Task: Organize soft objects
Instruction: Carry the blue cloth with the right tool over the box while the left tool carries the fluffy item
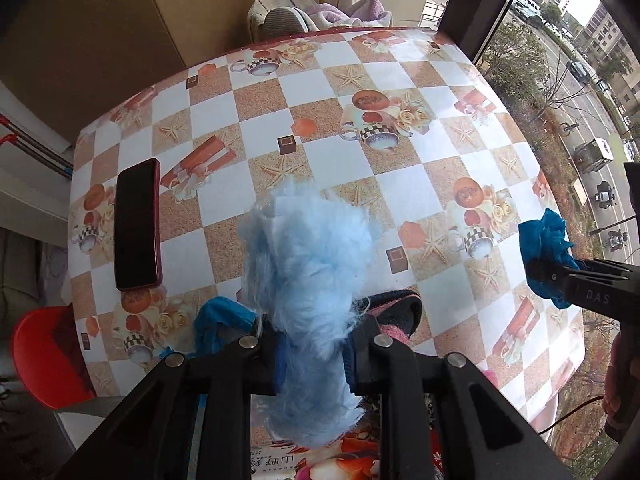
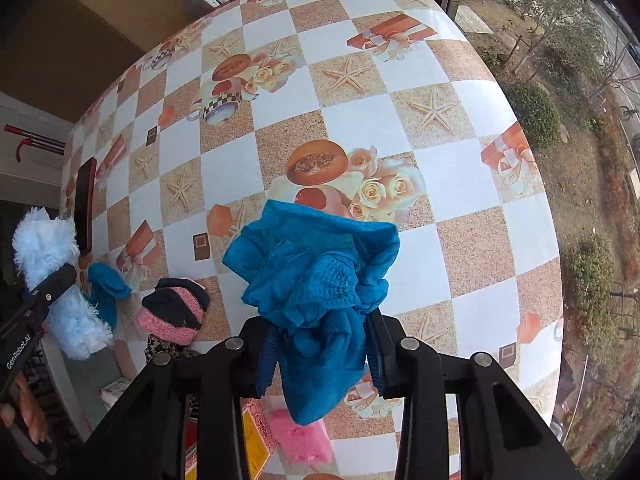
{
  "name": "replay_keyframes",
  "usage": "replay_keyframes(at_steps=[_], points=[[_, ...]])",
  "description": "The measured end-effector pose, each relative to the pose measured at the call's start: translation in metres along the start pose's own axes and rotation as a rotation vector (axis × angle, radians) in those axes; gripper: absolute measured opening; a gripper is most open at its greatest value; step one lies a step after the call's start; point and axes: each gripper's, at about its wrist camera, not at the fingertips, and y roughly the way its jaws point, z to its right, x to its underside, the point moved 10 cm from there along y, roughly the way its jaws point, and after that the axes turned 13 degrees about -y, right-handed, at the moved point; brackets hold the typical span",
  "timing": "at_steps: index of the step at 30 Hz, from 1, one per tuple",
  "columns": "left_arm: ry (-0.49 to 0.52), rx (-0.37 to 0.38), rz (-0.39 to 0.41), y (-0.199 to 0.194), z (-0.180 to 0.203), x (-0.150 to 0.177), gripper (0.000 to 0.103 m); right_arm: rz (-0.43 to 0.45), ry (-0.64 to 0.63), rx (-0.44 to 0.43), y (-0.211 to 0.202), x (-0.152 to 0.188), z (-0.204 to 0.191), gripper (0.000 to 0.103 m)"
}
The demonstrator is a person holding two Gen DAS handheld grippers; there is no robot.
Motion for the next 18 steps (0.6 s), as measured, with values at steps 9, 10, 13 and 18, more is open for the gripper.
replay_keyframes(at_steps=[9,10,13,18], points=[[-0.007,0.039,0.029,-0.041,-0.019,0.055,0.024,0.039,0.031,-0.055,-0.041,0.043,-0.037,0.038],[-0.003,0.041,0.034,-0.046,-0.020,0.061,0.024,0.043,0.030,-0.056,-0.046,0.047,-0.041,0.038],[0.007,0.042,0.047,-0.060,-0.025,0.080,0.024,0.061,0.024,-0.058,-0.059,0.060,-0.056,0.038],[0.012,0.044,0.071,-0.086,-0.038,0.111,0.024,0.096,0.012,-0.065,-0.081,0.075,-0.083,0.038]])
